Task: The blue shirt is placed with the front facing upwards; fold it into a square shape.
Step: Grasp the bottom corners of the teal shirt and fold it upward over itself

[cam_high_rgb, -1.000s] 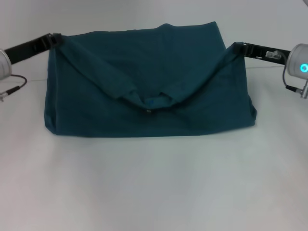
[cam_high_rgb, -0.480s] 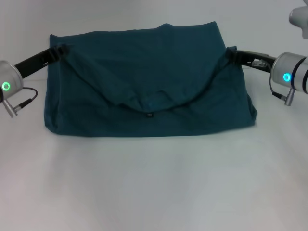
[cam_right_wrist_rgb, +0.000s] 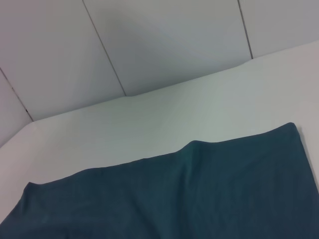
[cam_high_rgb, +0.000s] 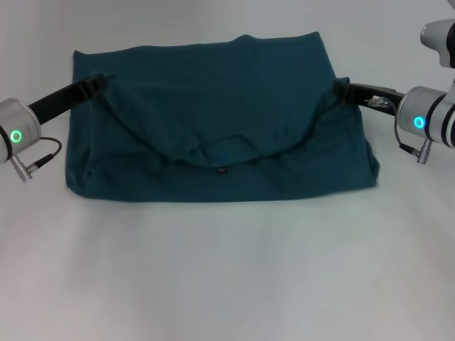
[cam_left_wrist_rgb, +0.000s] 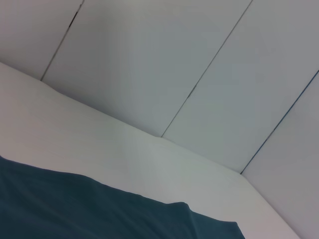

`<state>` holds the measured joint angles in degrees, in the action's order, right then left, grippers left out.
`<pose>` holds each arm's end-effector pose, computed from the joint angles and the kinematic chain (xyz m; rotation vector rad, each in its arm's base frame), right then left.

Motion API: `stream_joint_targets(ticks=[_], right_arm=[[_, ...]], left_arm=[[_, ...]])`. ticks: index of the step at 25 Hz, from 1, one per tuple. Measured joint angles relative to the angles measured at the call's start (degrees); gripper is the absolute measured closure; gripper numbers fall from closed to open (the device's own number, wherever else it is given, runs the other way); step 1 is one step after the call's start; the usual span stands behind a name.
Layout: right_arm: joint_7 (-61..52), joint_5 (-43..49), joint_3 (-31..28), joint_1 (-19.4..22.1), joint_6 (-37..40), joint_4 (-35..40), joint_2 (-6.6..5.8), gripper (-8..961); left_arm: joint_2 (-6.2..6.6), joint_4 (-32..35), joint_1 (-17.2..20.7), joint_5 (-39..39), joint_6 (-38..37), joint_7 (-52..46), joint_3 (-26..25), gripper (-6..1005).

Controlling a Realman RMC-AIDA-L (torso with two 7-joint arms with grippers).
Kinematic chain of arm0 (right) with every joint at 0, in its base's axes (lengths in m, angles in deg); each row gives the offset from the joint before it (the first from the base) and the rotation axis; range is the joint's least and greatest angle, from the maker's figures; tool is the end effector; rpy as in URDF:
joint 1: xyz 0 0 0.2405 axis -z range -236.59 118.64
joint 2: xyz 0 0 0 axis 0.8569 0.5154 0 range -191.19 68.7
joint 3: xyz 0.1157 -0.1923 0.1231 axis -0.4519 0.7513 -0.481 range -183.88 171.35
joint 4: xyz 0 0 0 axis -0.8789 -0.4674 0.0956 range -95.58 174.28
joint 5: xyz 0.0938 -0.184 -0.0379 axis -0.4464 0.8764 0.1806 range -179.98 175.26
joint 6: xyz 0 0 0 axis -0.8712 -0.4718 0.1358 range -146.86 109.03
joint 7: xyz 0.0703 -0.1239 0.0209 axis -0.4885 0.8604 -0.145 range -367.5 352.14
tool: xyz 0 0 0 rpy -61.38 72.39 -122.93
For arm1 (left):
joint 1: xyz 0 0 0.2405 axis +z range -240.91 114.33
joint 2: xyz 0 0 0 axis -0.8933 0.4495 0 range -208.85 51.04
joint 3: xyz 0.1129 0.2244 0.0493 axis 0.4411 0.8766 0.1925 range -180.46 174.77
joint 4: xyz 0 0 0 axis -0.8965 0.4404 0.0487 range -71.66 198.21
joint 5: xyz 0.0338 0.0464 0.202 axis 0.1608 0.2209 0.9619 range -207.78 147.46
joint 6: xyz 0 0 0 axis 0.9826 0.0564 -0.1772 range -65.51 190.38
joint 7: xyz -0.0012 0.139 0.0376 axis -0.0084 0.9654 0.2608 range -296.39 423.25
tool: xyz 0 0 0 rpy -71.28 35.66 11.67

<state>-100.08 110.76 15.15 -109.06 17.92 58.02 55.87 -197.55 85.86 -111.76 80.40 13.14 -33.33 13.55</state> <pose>0.2625 0.4701 0.0123 -1.8683 1.1520 0.6085 -0.2459 0.4601 0.0194 -1.8751 -1.2357 -0.8942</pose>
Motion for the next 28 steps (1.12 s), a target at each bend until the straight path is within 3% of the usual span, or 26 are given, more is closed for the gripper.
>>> stream_joint_targets(ticks=[7,15,24,26,28], right_arm=[[-0.3,-0.05,-0.15,-0.16,-0.9,-0.1,0.09,868],[-0.59,-0.94,1.23,0.13,-1.56,-0.29,0.12,866],[-0.64,-1.26,1.45,0.75,1.22,0.65,-0.31,483],[-0.66,-1.31,1.44,0.95,1.98,1.33,-0.38,383],[-0.71,-1.35,1.44,1.22,2.41,2.27,-0.28,364]], left_arm=[[-0.12,0.0,0.01,0.0,0.0,0.06,0.12,943],[-1.43,1.45,0.35,-0.6,0.65,-0.04,0.17,822],[-1.08,1.89,1.74,-4.87,0.25,-0.43,0.1,610],[-1.06,2.19,1.94,-5.18,0.04,-0.44,0.23,449],[-1.25,3.27,2.4,-5.28,-0.36,-0.51,0.3,341]])
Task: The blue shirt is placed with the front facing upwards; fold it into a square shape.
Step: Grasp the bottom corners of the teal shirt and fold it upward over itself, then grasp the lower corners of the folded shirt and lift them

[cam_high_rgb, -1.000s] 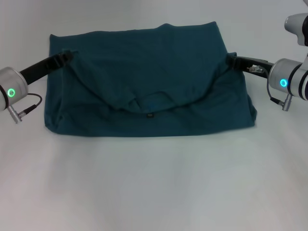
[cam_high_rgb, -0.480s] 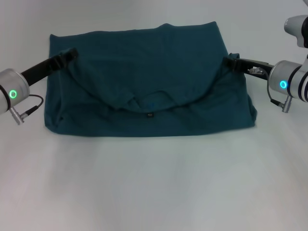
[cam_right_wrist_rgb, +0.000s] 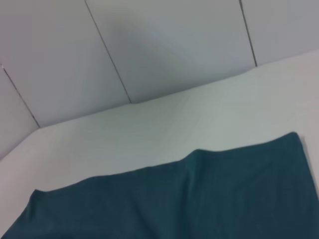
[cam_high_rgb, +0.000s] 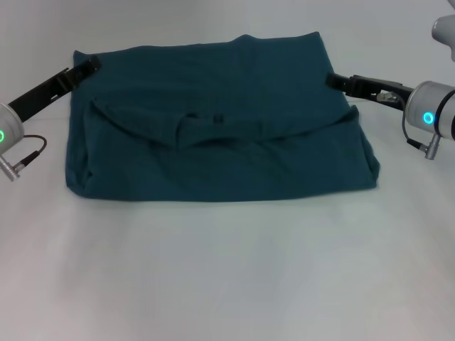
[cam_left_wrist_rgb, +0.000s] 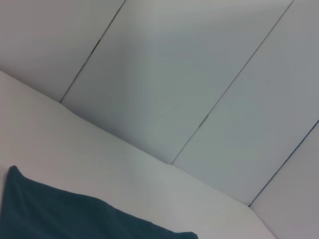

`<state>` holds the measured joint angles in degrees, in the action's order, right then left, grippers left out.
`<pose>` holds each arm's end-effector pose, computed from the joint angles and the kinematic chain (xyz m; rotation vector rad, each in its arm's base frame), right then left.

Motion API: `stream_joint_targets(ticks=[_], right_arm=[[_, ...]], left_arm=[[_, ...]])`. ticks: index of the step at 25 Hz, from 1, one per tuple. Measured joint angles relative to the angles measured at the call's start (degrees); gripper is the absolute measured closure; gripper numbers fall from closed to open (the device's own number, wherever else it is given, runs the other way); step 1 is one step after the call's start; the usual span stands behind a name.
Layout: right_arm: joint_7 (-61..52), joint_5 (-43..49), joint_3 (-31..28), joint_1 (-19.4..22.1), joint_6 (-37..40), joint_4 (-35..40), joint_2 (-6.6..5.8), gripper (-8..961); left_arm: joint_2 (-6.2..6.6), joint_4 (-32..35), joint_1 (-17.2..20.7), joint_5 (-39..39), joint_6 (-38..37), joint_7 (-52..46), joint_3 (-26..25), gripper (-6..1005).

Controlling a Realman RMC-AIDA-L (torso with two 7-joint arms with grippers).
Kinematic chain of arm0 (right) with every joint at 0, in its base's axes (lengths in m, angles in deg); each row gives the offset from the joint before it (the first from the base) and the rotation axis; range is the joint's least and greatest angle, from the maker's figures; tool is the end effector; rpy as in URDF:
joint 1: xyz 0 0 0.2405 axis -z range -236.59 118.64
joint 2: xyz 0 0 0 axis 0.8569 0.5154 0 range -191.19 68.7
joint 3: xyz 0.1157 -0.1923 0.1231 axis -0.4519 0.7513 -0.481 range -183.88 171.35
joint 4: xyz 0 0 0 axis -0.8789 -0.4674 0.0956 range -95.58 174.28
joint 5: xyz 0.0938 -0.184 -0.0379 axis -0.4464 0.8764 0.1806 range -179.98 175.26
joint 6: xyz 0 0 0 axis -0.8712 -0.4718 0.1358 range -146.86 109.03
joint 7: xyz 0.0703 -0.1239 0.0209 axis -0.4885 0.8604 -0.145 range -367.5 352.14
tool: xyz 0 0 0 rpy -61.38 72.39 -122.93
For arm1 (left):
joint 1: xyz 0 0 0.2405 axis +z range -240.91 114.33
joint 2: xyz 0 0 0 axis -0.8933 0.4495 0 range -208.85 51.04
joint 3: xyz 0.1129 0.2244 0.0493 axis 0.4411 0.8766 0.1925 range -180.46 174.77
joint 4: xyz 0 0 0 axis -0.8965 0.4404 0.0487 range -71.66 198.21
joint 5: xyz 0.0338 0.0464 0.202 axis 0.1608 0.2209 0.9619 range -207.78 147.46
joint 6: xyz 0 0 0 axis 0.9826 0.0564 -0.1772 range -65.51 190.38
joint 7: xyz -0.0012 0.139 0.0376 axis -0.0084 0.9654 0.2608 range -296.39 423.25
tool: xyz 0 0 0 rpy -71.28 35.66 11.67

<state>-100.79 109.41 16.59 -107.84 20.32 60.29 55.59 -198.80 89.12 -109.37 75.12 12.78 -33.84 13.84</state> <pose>0.2634 0.4695 0.0232 -1.8722 1.1310 0.6385 -0.2553 0.4552 0.0324 -1.7731 -1.2503 -0.9773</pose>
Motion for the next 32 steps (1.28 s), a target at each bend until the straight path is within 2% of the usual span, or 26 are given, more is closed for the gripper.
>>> stream_joint_targets(ticks=[5,10,16,20,27,32], right_arm=[[-0.03,0.21,0.61,1.12,2.82,1.12,-0.16,316],[-0.68,0.37,1.87,3.54,6.47,3.14,-0.54,301],[-9.14,0.54,8.36,7.67,10.74,5.91,-2.48,304],[-16.55,2.73,12.74,10.04,14.64,8.03,-4.52,306],[-24.15,8.07,13.81,11.14,20.87,9.18,-7.9,307],[-28.52,10.76,14.06,11.18,23.42,9.27,-8.9,307]], left_arm=[[-0.06,0.46,0.64,-0.05,-0.22,-0.03,0.01,209],[0.01,0.62,2.1,-0.08,-1.52,-0.26,0.01,210],[0.09,2.17,4.65,0.93,-6.06,-1.03,1.29,211],[-0.21,4.46,7.35,1.1,-9.33,-1.7,4.86,212],[-0.54,7.71,10.86,1.63,-11.05,-3.06,10.51,213],[-0.95,8.6,11.93,4.2,-10.49,-3.09,11.1,213]])
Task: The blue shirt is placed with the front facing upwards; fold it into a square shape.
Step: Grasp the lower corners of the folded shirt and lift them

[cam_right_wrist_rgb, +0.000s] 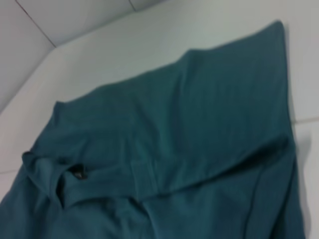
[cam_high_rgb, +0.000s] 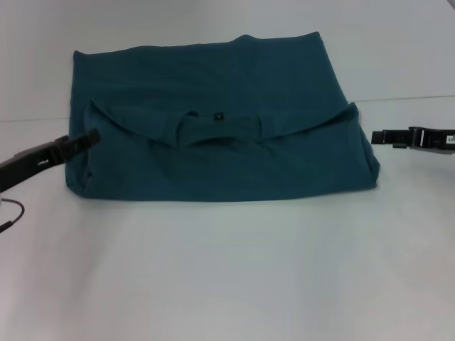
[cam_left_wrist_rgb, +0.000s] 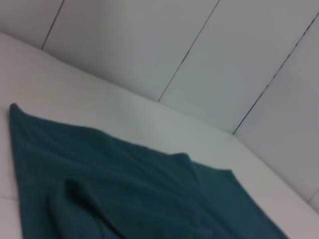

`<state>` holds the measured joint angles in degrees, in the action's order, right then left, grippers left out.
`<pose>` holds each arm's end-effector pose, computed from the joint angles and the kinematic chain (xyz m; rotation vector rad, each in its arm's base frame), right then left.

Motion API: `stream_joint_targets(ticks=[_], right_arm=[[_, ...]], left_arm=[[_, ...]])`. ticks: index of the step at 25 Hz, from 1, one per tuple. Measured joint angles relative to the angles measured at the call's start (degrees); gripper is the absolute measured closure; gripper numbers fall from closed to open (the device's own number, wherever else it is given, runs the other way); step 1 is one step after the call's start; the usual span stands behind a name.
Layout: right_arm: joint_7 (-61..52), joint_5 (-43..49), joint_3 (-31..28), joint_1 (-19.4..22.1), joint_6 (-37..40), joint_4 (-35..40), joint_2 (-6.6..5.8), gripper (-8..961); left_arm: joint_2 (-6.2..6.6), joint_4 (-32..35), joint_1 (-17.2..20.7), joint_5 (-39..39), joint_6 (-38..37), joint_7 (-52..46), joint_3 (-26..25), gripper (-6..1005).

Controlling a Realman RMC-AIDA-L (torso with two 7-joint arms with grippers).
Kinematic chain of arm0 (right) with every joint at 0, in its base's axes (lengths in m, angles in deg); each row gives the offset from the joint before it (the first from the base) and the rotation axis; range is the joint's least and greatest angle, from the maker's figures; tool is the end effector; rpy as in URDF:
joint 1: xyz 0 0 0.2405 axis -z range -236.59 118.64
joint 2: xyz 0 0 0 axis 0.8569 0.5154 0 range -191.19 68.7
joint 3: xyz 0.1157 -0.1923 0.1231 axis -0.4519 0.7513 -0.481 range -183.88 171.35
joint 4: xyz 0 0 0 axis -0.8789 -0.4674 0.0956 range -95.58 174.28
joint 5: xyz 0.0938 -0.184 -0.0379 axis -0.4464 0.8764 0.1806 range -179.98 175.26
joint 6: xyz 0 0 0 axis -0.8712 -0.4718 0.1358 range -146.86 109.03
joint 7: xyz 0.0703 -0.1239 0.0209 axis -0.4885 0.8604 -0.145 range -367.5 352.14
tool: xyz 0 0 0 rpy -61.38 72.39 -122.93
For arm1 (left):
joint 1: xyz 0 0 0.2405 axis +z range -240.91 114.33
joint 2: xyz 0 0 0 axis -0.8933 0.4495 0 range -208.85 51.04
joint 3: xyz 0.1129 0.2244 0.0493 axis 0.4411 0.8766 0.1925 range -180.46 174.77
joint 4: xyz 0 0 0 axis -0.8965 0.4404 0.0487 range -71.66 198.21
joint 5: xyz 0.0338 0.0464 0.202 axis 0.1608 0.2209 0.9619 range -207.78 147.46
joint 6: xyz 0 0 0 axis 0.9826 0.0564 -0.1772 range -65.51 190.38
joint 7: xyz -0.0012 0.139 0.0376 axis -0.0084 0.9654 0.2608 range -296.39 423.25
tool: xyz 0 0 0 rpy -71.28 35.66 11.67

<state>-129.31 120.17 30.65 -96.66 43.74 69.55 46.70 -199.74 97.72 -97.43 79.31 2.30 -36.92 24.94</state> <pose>0.3161 0.4136 0.0762 -2.0436 1.4438 0.4883 -0.2963 0.3971 0.0260 -1.9756 -1.2338 -0.8087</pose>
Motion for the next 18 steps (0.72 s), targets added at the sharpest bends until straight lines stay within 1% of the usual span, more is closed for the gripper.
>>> stream_joint_targets(ticks=[3,7,9,10,13,15,18], right_arm=[[-1.86,2.04,0.09,-0.37,0.32,-0.23,-0.01,308],[-3.62,4.6,0.18,-0.75,0.69,-0.46,0.6,308],[-4.46,5.71,0.36,-0.82,0.66,-0.48,1.17,308],[-4.46,5.71,0.36,-0.82,0.66,-0.48,1.17,308],[-4.42,5.94,0.45,-0.48,-0.32,-0.17,1.83,309],[-4.19,5.94,0.45,-0.32,-1.57,-0.03,2.19,309],[-3.84,5.95,0.6,-0.41,-4.54,-0.03,3.19,308]], left_arm=[[-0.07,0.0,0.17,1.72,0.23,0.0,0.02,213],[-0.1,0.14,0.33,2.16,0.29,0.17,0.03,213],[-0.1,0.44,0.34,2.46,0.29,0.18,0.02,213],[-0.12,0.61,0.35,2.59,0.27,0.17,0.03,213],[-0.17,0.8,0.34,2.64,0.24,0.18,0.06,213],[-0.18,0.8,0.3,2.65,0.3,0.18,0.07,212],[-0.19,0.8,0.19,2.65,0.31,0.16,0.07,212]])
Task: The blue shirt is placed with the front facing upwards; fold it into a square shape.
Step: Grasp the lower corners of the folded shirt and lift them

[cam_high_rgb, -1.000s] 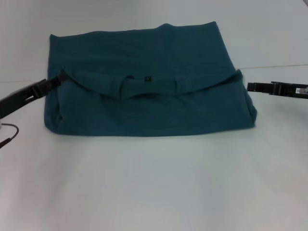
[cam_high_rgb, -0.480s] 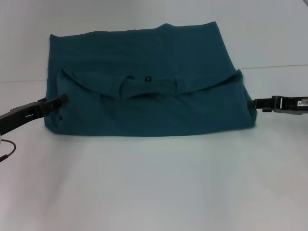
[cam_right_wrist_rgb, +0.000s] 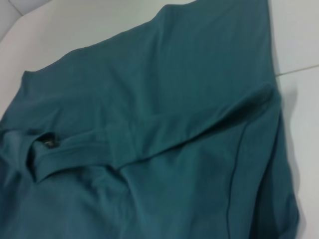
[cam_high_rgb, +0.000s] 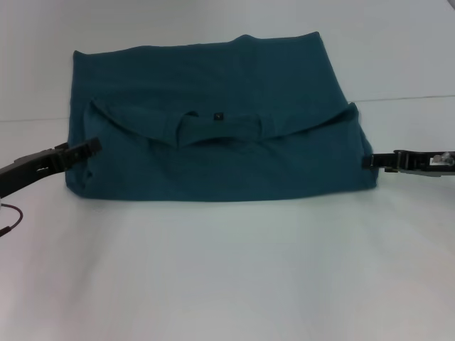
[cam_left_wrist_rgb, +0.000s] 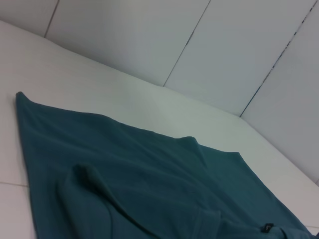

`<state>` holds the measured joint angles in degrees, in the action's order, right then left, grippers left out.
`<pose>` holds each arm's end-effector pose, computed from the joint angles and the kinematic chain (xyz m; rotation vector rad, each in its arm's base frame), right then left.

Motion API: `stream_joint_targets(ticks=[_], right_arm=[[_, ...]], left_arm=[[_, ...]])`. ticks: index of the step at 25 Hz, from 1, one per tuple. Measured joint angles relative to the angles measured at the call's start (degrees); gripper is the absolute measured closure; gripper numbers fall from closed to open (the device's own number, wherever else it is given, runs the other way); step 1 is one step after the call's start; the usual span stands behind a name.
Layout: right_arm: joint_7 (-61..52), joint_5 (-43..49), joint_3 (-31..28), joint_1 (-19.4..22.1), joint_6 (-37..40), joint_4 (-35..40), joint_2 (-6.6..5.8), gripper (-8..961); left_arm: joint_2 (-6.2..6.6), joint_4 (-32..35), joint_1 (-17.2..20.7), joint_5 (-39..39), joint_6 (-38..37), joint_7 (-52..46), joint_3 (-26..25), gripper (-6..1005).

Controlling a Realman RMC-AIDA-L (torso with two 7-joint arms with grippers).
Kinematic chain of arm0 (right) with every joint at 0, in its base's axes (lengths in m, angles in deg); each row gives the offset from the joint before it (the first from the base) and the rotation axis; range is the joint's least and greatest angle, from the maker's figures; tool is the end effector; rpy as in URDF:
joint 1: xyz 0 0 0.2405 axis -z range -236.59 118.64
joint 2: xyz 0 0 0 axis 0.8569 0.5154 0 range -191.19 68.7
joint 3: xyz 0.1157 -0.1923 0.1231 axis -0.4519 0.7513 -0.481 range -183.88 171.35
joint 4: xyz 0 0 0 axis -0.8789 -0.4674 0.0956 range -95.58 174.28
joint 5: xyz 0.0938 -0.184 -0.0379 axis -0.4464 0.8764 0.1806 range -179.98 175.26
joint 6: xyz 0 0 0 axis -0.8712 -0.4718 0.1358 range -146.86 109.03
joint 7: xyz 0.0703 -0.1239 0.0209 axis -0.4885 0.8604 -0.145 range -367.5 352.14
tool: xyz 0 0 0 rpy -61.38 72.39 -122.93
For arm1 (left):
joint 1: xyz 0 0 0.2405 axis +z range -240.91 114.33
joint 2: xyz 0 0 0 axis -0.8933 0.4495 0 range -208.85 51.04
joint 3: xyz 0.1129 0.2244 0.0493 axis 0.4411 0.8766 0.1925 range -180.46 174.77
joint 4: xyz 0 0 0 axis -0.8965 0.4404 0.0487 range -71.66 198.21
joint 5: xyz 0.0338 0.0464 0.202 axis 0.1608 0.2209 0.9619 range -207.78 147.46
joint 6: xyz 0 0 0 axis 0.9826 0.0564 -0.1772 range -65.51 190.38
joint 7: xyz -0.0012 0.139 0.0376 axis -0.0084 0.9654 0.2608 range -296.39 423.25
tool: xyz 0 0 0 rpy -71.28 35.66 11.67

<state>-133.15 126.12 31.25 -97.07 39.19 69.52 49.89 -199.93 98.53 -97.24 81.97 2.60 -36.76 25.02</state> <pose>0.3222 0.4096 0.0486 -2.0027 1.5063 0.3870 -0.2997 0.3950 0.0240 -1.9995 -1.2191 -0.7495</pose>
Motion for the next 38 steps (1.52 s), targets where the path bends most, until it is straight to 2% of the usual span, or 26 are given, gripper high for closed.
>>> stream_joint_targets(ticks=[3,11,25,38], right_arm=[[0.9,0.03,0.11,-0.63,-2.45,0.01,1.13,307],[1.37,0.02,0.2,-1.57,-4.03,-0.71,2.1,310],[1.46,0.02,0.2,-1.12,-4.94,-1.93,2.24,315],[1.94,-0.04,0.19,-1.34,-7.43,-2.66,3.39,320]], left_arm=[[0.0,0.0,-0.07,-0.01,0.0,-0.1,0.0,212],[0.0,-0.01,-0.08,-0.14,-0.01,-0.14,-0.05,212],[0.0,-0.01,0.15,-0.07,0.04,-0.18,-0.22,214],[0.0,-0.01,0.2,-0.07,0.07,-0.16,-0.36,218]])
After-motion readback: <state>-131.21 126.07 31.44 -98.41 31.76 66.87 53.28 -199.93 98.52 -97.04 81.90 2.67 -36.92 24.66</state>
